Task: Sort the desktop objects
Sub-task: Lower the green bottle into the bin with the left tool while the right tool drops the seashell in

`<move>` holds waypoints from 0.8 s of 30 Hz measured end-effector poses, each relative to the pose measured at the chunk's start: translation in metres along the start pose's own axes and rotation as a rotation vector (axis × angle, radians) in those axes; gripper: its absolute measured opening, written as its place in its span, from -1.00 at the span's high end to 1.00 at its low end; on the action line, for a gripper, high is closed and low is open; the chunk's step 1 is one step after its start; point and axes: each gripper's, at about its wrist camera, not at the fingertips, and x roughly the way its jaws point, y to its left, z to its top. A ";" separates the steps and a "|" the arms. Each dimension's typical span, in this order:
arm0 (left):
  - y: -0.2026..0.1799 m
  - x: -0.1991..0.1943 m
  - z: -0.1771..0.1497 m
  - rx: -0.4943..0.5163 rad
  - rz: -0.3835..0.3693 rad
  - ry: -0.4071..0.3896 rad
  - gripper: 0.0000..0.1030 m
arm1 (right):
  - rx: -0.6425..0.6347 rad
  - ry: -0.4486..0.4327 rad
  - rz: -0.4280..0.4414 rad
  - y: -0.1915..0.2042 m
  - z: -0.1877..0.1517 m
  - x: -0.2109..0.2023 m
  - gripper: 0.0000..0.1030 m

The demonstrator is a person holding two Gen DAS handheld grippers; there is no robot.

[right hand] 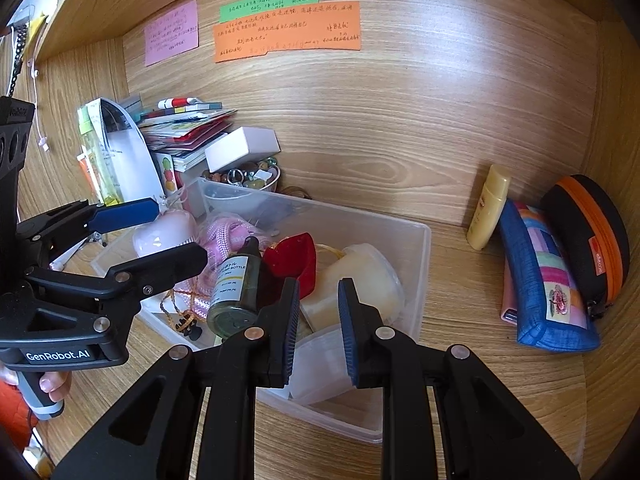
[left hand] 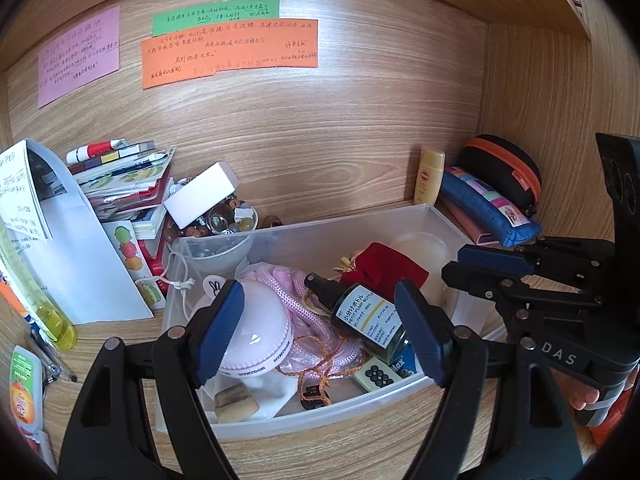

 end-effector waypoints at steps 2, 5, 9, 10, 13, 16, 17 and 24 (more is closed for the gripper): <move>0.000 -0.002 -0.001 -0.002 0.003 -0.004 -0.65 | 0.004 -0.019 0.003 -0.002 0.002 -0.005 0.58; 0.001 -0.006 0.000 0.000 0.006 -0.018 -0.67 | 0.015 -0.059 -0.008 -0.005 0.005 -0.015 0.12; 0.005 -0.014 0.001 -0.015 0.020 -0.036 -0.85 | 0.013 -0.105 -0.031 -0.007 0.007 -0.029 -0.13; 0.007 -0.016 0.002 -0.022 0.022 -0.036 -0.86 | 0.013 -0.109 -0.041 -0.006 0.008 -0.031 -0.17; 0.013 -0.016 0.003 -0.042 0.055 -0.005 -0.90 | 0.015 -0.102 -0.094 -0.005 0.007 -0.038 -0.48; 0.022 -0.019 0.000 -0.078 0.063 0.023 -0.91 | -0.014 -0.119 -0.132 0.003 0.000 -0.050 -0.58; 0.025 -0.021 -0.001 -0.085 0.057 0.031 -0.91 | -0.027 -0.124 -0.137 0.006 -0.003 -0.054 -0.62; 0.026 -0.047 -0.020 -0.068 0.100 0.015 -0.91 | -0.037 -0.143 -0.100 0.027 -0.031 -0.082 -1.00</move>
